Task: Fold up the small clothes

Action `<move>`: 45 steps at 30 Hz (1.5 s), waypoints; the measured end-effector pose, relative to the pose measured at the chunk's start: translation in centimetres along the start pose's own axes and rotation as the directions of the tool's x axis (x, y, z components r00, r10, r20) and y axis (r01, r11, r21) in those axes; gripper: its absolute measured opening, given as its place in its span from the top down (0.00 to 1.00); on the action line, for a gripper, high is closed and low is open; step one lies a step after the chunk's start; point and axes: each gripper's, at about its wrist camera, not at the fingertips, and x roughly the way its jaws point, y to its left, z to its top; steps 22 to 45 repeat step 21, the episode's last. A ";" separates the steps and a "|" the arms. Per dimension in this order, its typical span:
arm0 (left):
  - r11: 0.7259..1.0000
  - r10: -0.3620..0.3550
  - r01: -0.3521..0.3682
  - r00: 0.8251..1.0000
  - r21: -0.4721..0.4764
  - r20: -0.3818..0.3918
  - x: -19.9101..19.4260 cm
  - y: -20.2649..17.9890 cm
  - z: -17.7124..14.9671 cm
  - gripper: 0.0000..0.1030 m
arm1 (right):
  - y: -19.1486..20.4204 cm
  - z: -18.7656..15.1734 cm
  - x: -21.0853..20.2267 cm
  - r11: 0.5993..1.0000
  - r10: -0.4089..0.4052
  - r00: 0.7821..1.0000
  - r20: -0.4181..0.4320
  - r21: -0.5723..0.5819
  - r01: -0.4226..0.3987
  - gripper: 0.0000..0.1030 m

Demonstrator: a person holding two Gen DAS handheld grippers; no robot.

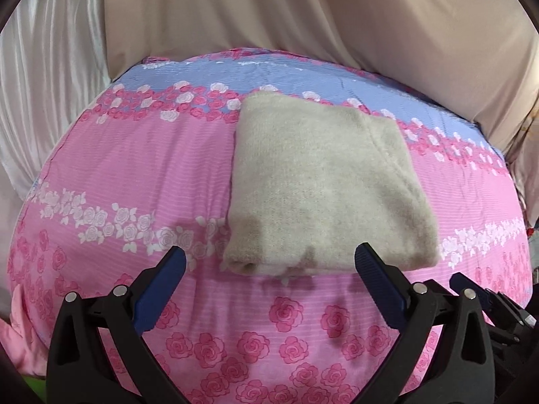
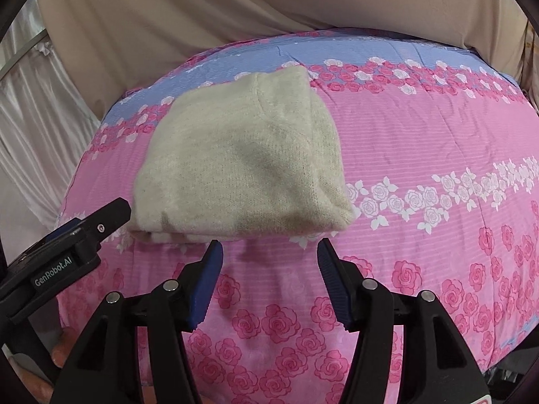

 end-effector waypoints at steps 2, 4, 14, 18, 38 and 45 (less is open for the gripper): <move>0.999 0.019 -0.020 1.000 0.029 0.009 -0.1 -0.4 -0.1 0.05 | 0.1 0.0 -0.1 1.000 0.000 1.000 0.006 -0.003 0.000 0.45; 0.998 0.039 -0.040 0.999 0.057 0.021 -0.1 -0.7 -0.2 0.05 | 0.2 0.0 -0.1 1.000 -0.001 1.000 0.007 -0.008 0.001 0.45; 0.995 0.056 -0.059 0.998 0.075 0.042 -0.1 -0.6 -0.4 0.05 | 0.7 0.1 0.0 1.000 -0.005 1.000 0.008 -0.027 0.005 0.45; 0.992 0.076 -0.081 0.996 0.101 0.047 -0.1 -1.2 -0.5 0.05 | 0.7 0.2 0.0 1.000 -0.005 1.000 0.008 -0.028 0.005 0.45; 0.991 0.079 -0.083 0.996 0.106 0.042 0.0 -1.3 -0.6 0.05 | 0.8 0.2 0.1 0.999 -0.005 1.000 0.005 -0.032 0.005 0.45; 0.991 0.079 -0.083 0.996 0.106 0.042 0.0 -1.3 -0.6 0.05 | 0.8 0.2 0.1 0.999 -0.005 1.000 0.005 -0.032 0.005 0.45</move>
